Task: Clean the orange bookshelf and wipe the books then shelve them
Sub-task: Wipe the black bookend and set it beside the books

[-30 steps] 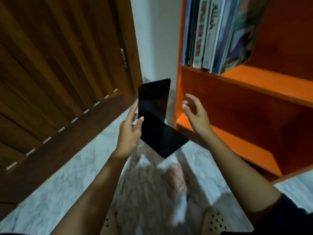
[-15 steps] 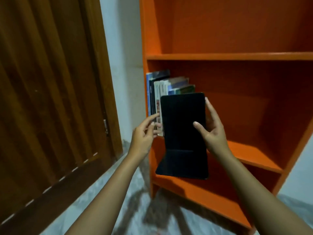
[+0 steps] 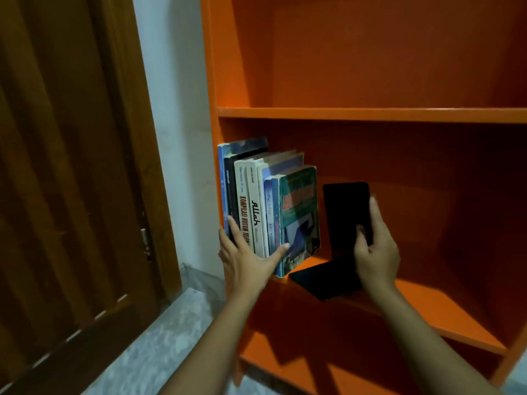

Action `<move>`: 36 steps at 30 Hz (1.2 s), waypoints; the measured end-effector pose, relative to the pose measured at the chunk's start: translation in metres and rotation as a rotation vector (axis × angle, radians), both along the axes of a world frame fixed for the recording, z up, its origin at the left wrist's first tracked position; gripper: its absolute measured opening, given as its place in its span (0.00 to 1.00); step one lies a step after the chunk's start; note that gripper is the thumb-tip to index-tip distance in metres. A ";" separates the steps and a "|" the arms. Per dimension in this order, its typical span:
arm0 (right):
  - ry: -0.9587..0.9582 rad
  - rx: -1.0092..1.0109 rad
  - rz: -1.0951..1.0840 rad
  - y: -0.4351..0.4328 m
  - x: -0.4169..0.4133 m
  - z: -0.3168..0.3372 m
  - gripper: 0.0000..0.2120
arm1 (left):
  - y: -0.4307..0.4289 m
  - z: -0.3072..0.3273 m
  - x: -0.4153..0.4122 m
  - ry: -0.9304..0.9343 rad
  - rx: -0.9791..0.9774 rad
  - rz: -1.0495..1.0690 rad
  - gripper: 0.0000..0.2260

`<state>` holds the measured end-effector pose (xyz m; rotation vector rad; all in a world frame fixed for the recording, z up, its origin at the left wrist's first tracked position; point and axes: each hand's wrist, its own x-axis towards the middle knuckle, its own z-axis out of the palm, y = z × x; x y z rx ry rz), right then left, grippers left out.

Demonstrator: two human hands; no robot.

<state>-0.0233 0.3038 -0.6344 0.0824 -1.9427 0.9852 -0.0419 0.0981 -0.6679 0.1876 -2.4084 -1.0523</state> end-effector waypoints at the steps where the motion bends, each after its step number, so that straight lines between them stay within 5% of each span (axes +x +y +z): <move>1: -0.010 -0.009 -0.007 -0.003 -0.005 -0.006 0.30 | 0.004 -0.005 -0.002 0.017 -0.015 -0.002 0.58; 8: -0.024 -0.134 -0.027 -0.009 -0.023 -0.024 0.26 | 0.013 -0.013 -0.012 0.076 -0.064 0.108 0.59; 24: -0.025 -0.141 0.005 -0.012 -0.030 -0.028 0.26 | 0.004 0.005 -0.025 0.122 -0.027 0.005 0.60; 36: 0.136 0.117 -0.086 -0.026 -0.029 -0.028 0.31 | 0.017 0.056 -0.040 -0.047 -0.028 0.015 0.58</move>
